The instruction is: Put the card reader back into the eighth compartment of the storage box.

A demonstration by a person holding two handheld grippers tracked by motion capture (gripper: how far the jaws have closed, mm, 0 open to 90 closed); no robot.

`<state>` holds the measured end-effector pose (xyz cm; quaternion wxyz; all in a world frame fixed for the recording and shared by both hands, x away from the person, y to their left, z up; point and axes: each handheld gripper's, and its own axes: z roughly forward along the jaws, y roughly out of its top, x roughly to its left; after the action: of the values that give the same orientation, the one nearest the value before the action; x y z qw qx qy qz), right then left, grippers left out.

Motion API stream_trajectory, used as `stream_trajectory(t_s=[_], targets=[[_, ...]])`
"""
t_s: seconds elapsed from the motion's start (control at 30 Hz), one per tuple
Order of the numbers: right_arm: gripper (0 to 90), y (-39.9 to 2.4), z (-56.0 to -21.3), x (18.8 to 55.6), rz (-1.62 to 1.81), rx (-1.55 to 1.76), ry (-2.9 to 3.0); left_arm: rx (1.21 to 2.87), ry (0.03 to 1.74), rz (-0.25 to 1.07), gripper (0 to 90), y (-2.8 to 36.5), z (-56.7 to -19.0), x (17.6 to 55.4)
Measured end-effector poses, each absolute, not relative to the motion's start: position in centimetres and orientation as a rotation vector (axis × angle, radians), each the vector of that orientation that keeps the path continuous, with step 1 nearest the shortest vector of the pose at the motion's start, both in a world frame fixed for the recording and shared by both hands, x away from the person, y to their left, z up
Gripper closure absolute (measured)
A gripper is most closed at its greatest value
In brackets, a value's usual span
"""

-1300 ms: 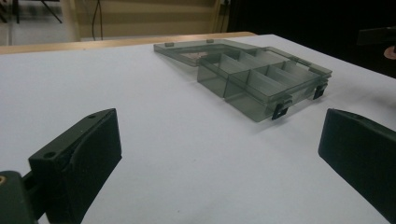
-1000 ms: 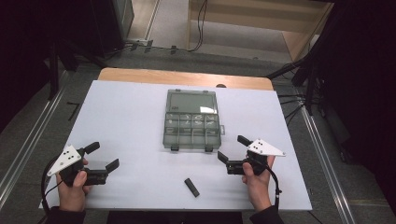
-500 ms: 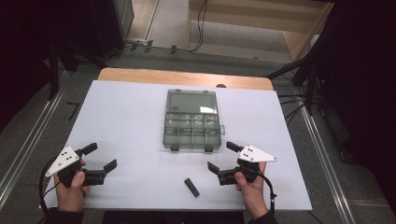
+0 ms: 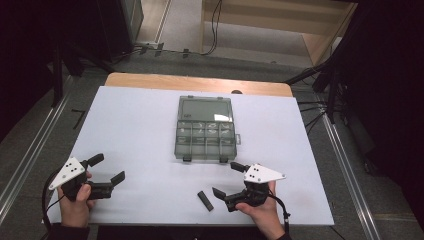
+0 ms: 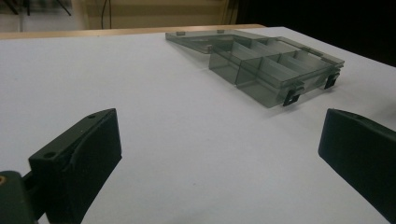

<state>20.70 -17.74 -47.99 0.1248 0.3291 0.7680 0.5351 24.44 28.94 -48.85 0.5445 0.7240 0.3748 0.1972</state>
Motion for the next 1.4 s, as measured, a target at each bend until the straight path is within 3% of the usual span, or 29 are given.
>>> stream_trajectory(t_s=[0.4, 0.47, 0.57, 0.7, 1.1, 1.4], targets=[[24.7, -16.4, -49.0, 19.7, 1.493, 0.934, 2.325, 1.729, 0.888, 0.465, 0.0, 28.8, -48.9, 24.5], [32.1, -16.2, -49.3, 19.6, 1.492, 0.926, 2.344, 1.729, 0.888, 0.465, 0.0, 28.8, -48.9, 24.5], [51.6, -15.9, -49.5, 19.4, 1.513, 0.869, 2.386, 1.731, 0.891, 0.463, 0.0, 28.8, -48.9, 24.5], [64.2, -15.6, -50.0, 19.3, 1.515, 0.846, 2.433, 1.728, 0.889, 0.461, 0.0, 28.8, -48.9, 24.5], [87.1, -14.6, -51.2, 19.4, 1.43, 0.783, 2.59, 1.736, 0.882, 0.46, 0.0, 28.8, -48.9, 24.5], [88.3, -14.1, -51.7, 19.5, 1.372, 0.747, 2.671, 1.736, 0.879, 0.458, 0.0, 28.8, -49.0, 24.5]])
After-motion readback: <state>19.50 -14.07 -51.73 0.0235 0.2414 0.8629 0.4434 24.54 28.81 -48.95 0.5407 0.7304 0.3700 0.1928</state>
